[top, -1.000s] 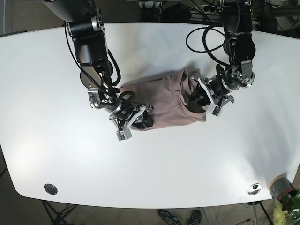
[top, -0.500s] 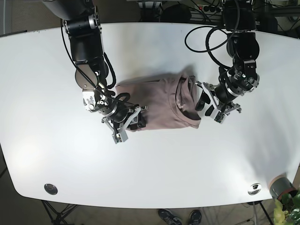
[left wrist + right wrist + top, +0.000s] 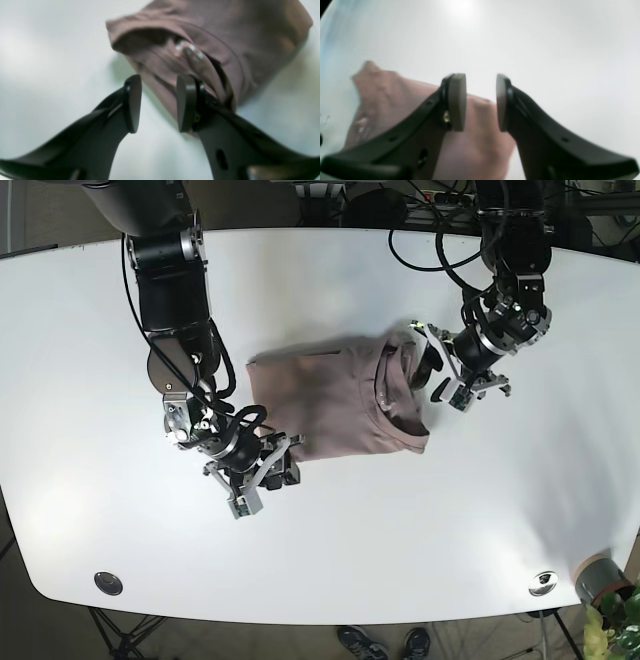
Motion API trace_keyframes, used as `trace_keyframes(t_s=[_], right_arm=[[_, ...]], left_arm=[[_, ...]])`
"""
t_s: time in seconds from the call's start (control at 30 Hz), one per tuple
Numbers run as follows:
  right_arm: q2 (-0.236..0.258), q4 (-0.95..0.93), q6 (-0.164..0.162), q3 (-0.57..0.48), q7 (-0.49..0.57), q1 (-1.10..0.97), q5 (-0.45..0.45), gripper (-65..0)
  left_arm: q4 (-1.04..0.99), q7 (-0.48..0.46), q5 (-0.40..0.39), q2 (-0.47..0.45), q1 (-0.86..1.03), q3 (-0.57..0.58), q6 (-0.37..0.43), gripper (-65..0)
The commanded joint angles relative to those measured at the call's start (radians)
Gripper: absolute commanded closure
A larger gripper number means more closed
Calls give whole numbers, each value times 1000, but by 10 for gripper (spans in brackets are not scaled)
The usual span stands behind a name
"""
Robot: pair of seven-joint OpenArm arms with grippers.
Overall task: Fold the T-shirt properly
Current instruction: 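Grasp the bundle edge with the left gripper and withdraw the right gripper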
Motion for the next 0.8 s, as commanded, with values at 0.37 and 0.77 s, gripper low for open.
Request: trace_keyframes(t_s=[0.37, 0.77], right_arm=[[24, -325, 9, -3, 199, 131, 8, -187], [48, -365, 14, -3, 263, 92, 8, -187]], left_arm=[[17, -18, -14, -5, 72, 63, -3, -217], [-128, -18, -14, -11, 11, 60, -3, -217]])
